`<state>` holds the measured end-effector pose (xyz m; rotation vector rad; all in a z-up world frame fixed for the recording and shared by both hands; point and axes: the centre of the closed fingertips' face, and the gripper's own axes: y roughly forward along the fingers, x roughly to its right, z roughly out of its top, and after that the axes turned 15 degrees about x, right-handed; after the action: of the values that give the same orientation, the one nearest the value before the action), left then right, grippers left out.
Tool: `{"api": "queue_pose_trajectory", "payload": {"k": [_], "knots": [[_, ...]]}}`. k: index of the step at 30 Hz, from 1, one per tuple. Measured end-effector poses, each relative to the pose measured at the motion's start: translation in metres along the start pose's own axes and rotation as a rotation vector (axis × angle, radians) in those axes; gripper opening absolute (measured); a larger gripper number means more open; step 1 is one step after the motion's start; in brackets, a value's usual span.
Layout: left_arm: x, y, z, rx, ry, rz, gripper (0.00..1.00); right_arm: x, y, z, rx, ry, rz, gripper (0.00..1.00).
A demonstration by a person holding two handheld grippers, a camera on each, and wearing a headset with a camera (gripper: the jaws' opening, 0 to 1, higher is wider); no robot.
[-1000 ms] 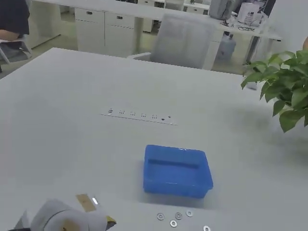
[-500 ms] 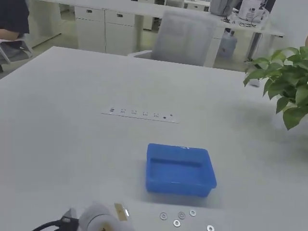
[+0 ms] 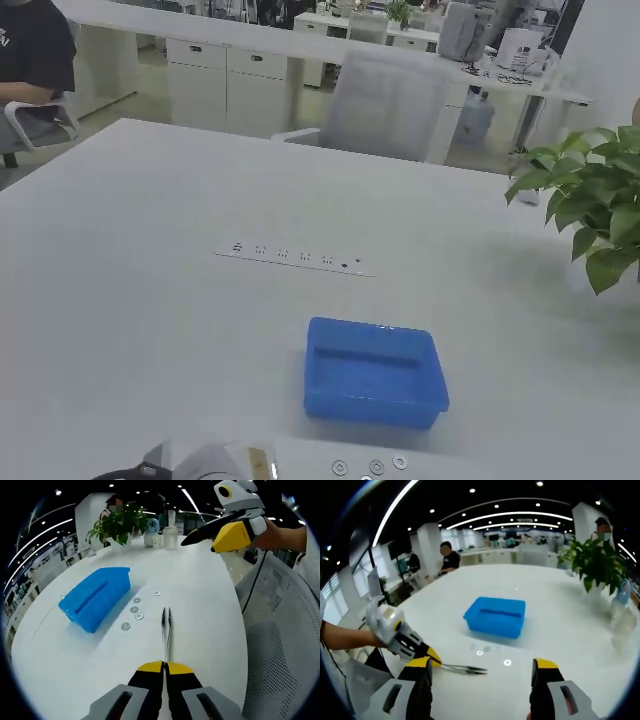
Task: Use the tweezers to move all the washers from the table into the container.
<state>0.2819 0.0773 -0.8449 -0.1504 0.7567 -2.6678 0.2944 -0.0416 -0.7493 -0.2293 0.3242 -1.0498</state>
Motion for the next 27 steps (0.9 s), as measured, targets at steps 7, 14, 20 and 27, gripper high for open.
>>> {"api": "queue_pose_trajectory", "payload": {"k": [7,14,20,27], "knots": [[0.006,-0.013,0.039,0.057,0.019,0.021,0.0,-0.026,0.007,-0.011,-0.053,-0.05,0.142,0.6],[0.019,-0.025,0.076,0.1,0.083,-0.004,0.0,-0.055,0.013,-0.037,-0.168,-0.215,0.299,0.39],[0.028,-0.033,0.093,0.118,0.117,-0.035,0.0,-0.073,0.022,-0.055,-0.209,-0.301,0.397,0.17],[0.033,-0.034,0.089,0.118,0.148,-0.069,0.0,-0.091,0.038,-0.063,-0.201,-0.395,0.503,0.12]]}}
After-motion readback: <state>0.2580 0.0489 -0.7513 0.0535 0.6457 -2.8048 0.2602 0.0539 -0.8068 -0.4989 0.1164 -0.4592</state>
